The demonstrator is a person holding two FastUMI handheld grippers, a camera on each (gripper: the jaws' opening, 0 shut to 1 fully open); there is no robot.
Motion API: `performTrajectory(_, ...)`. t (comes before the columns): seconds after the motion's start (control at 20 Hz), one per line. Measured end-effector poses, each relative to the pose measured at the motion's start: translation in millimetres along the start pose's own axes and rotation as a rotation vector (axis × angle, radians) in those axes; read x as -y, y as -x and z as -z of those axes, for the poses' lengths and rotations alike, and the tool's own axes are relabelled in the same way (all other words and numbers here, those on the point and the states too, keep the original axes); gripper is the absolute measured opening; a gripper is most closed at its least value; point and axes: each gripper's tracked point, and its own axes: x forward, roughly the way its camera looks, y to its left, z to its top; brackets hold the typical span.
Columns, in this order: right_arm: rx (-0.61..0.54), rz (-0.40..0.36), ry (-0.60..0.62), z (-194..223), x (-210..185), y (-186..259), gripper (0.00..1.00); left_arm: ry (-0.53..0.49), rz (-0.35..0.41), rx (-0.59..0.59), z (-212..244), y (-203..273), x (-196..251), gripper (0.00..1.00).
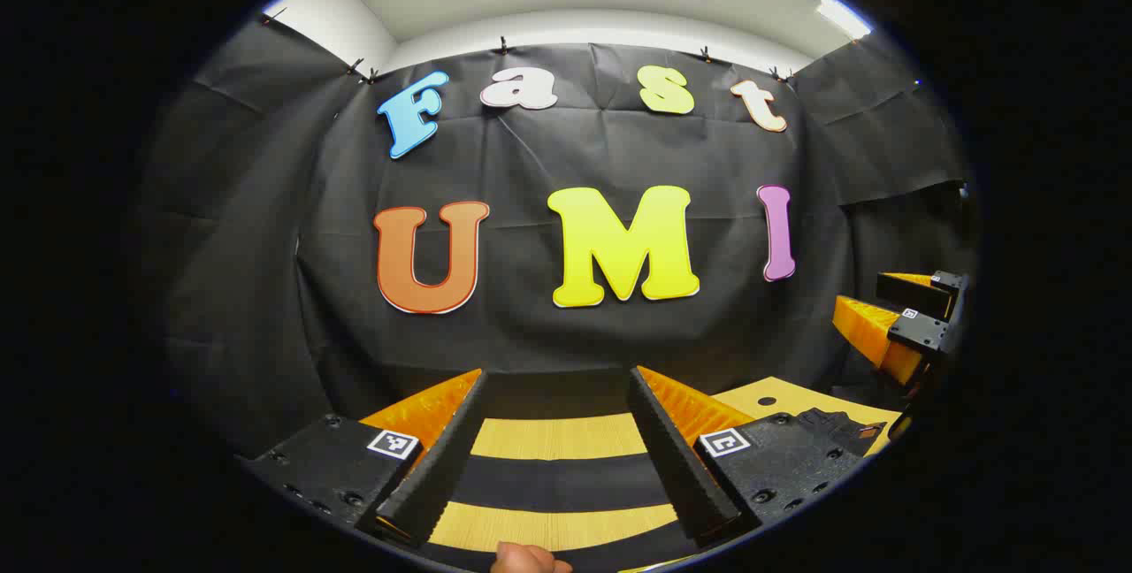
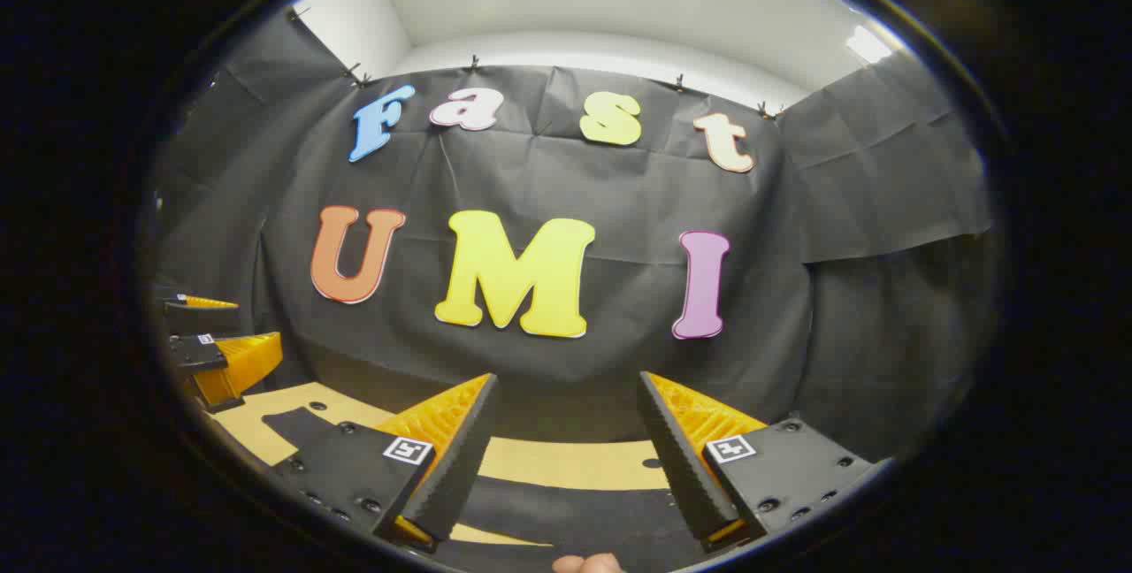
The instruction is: Grasp the waist and the cuffs of the jeans and fold them to make the two legs overlap; first hold the waist and fold one-third of the jeans toward the cuffs, then hold the cuffs and fold the remaining one-third in the same direction to finish folding.
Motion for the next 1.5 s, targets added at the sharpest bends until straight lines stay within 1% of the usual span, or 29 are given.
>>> performTrajectory(0.05,0.001,-0.008,-0.003,-1.1,-0.9,-0.2,0.96,0.002,-0.006,-0.002,2.8,0.6,-2.8,0.99)
performTrajectory(0.1,0.002,-0.013,-0.004,-0.3,-2.2,-0.5,0.94,0.002,-0.013,-0.003,3.1,1.7,-3.8,0.99)
performTrajectory(0.45,-0.002,-0.041,-0.007,1.2,-9.3,-3.4,0.94,-0.01,-0.022,0.001,-0.4,2.1,-4.4,0.99)
performTrajectory(0.5,-0.002,-0.044,-0.006,1.1,-10.5,-3.6,0.96,-0.01,-0.021,0.001,1.7,1.4,-4.3,0.99)
performTrajectory(0.9,-0.02,-0.06,-0.008,8.1,-19.5,-7.2,0.96,-0.004,-0.025,-0.02,7.6,-1.6,-11.4,0.99)
performTrajectory(0.95,-0.022,-0.062,-0.006,9.0,-20.2,-7.4,0.94,-0.002,-0.027,-0.024,8.2,-1.6,-13.0,0.99)
performTrajectory(1.15,-0.034,-0.064,-0.008,13.6,-21.8,-9.5,0.94,-0.005,-0.031,-0.032,11.6,-1.2,-15.7,0.99)
performTrajectory(1.2,-0.035,-0.066,-0.009,14.0,-22.2,-9.5,0.96,-0.007,-0.033,-0.033,13.2,-1.1,-15.2,0.99)
performTrajectory(1.25,-0.038,-0.067,-0.009,14.7,-22.7,-10.5,0.96,-0.009,-0.034,-0.035,12.9,-0.9,-17.2,0.99)
performTrajectory(1.35,-0.047,-0.069,-0.009,18.3,-21.8,-11.4,0.96,-0.004,-0.045,-0.046,14.0,0.7,-23.4,0.99)
performTrajectory(1.5,-0.075,-0.071,-0.021,24.8,-16.5,-9.2,0.96,0.014,-0.093,-0.092,26.3,14.6,-46.5,0.99)
